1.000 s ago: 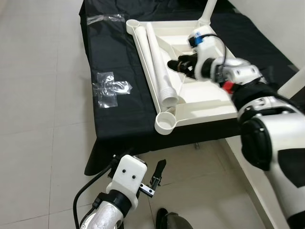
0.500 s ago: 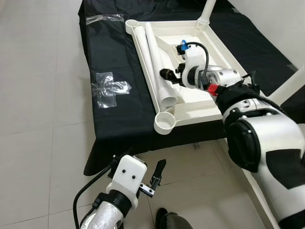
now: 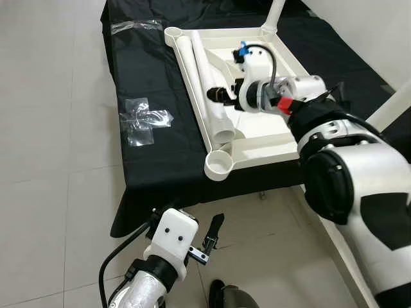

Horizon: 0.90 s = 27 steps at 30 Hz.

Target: Building children table

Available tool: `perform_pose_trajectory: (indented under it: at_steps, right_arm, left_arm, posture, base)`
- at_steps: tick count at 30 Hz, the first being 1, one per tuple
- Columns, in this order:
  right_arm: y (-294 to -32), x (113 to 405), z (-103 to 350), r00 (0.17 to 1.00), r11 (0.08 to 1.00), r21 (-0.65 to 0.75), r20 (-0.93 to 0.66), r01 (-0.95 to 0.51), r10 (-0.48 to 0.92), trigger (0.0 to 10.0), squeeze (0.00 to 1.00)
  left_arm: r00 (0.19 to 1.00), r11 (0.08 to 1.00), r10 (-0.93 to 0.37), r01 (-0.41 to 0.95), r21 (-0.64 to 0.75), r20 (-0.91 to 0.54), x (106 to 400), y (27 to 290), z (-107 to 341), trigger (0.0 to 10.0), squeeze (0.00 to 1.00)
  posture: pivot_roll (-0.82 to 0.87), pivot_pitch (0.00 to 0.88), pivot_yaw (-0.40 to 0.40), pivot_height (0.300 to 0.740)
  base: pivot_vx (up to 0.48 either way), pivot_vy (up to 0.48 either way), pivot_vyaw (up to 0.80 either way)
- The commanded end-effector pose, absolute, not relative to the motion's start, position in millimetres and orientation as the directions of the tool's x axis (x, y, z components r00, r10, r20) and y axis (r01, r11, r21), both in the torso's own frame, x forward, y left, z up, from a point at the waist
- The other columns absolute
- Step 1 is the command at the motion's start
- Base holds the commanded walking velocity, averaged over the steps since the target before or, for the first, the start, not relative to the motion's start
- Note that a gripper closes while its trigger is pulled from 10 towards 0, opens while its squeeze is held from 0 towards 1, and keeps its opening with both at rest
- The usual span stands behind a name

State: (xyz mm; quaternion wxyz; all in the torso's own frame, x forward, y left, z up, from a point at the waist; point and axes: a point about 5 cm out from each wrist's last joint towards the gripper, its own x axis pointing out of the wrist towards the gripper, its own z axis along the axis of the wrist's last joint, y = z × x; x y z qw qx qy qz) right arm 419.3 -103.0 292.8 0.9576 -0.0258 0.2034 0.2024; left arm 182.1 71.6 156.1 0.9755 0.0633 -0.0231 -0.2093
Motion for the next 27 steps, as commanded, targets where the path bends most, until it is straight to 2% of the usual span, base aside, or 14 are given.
perform_pose_trajectory:
  at_steps: [1, 11, 12, 17, 18, 27]
  right_arm:
    - [-103, 418, 279, 0.809, 0.914, 0.002, -0.465, -0.406, 0.360, 10.0, 0.00]
    - [-97, 412, 261, 0.738, 0.889, 0.005, -0.554, -0.459, 0.384, 10.0, 0.00]
    - [-95, 410, 254, 0.702, 0.868, -0.008, -0.591, -0.497, 0.396, 10.0, 0.00]
    - [-92, 408, 249, 0.666, 0.841, -0.021, -0.621, -0.541, 0.413, 10.0, 0.00]
    - [-92, 407, 246, 0.656, 0.834, -0.024, -0.630, -0.551, 0.415, 0.0, 0.00]
    - [-91, 407, 245, 0.660, 0.839, -0.009, -0.622, -0.544, 0.421, 0.0, 0.00]
  left_arm:
    - [0.908, 0.900, -0.420, 0.417, 0.124, -0.002, 179, 68, 150, 10.0, 0.00]
    - [0.910, 0.903, -0.415, 0.412, 0.122, 0.002, 179, 67, 151, 10.0, 0.00]
    - [0.910, 0.903, -0.415, 0.411, 0.121, 0.002, 179, 67, 151, 10.0, 0.00]
    - [0.911, 0.904, -0.413, 0.410, 0.120, 0.002, 179, 67, 151, 10.0, 0.00]
    - [0.911, 0.904, -0.413, 0.409, 0.121, 0.003, 179, 67, 151, 10.0, 0.00]
    - [0.914, 0.907, -0.405, 0.401, 0.124, 0.007, 180, 68, 151, 10.0, 0.00]
  posture:
    - [0.07, 0.159, -0.114, 0.740]
    - [0.07, 0.159, -0.115, 0.740]
    - [0.07, 0.161, -0.121, 0.740]
    - [0.07, 0.163, -0.123, 0.740]
    - [0.07, 0.165, -0.125, 0.740]
    - [0.07, 0.173, -0.124, 0.740]
  base:
    - [0.000, 0.000, 0.00]
    - [0.000, 0.000, 0.00]
    - [0.000, 0.000, 0.00]
    - [0.000, 0.000, 0.00]
    - [0.000, 0.000, 0.00]
    - [0.000, 0.000, 0.00]
